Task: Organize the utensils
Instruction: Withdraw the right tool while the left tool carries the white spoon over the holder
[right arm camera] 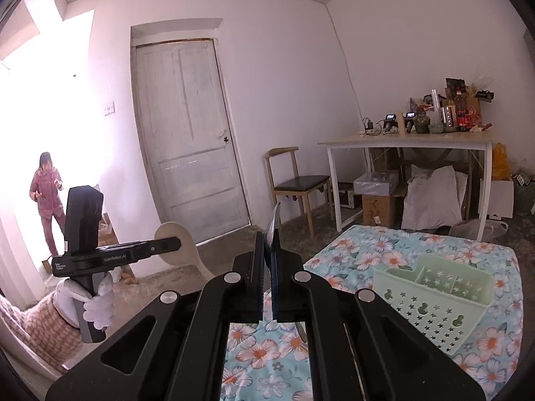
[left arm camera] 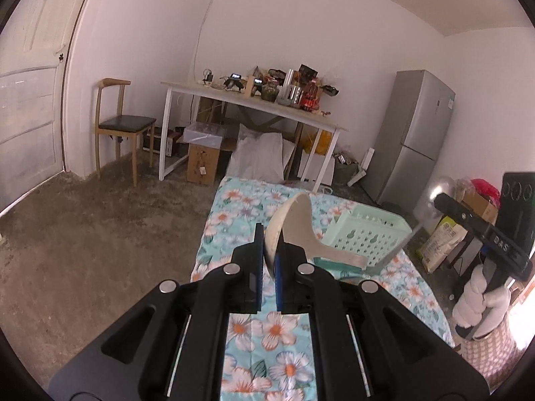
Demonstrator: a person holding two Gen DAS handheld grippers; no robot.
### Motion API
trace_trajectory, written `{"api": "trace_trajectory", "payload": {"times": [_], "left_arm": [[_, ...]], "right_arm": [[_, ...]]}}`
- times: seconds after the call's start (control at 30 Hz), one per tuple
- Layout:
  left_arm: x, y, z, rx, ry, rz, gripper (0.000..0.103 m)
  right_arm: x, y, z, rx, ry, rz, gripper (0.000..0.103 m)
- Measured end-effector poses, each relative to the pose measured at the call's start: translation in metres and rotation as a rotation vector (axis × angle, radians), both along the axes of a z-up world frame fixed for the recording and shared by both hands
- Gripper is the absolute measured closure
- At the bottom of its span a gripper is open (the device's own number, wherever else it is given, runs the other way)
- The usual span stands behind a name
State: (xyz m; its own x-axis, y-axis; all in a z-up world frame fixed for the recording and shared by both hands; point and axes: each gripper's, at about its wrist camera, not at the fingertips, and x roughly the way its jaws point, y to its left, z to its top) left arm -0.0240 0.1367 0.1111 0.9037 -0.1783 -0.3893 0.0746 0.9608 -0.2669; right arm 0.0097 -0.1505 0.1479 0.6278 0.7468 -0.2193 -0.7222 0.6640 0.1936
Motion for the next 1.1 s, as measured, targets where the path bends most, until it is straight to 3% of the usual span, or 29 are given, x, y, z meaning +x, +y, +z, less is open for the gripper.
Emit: {"api": "trace_trajectory", "payload": {"times": [0.37, 0.67, 0.83, 1.1], "left_arm": [[0.032, -0.016, 0.053, -0.031, -0.059, -0.019, 0.098], [0.065, -0.066, 0.096, 0.025, -0.141, -0.097, 0.098], [0.097, -0.099, 0.096, 0.092, -0.121, -0.112, 0.098], [0.139, -0.123, 0.066, 0.208, -0.02, -0.093, 0.098]], "right_arm": [[-0.001, -0.038, 0.049, 0.043, -0.082, -0.063, 0.1], [0.013, -0.073, 0.078, 0.077, -0.106, -0.135, 0.1], [0.029, -0.092, 0.076, 0.103, -0.091, -0.162, 0.1], [0.061, -0.122, 0.056, 0.091, -0.036, -0.212, 0.1]]}}
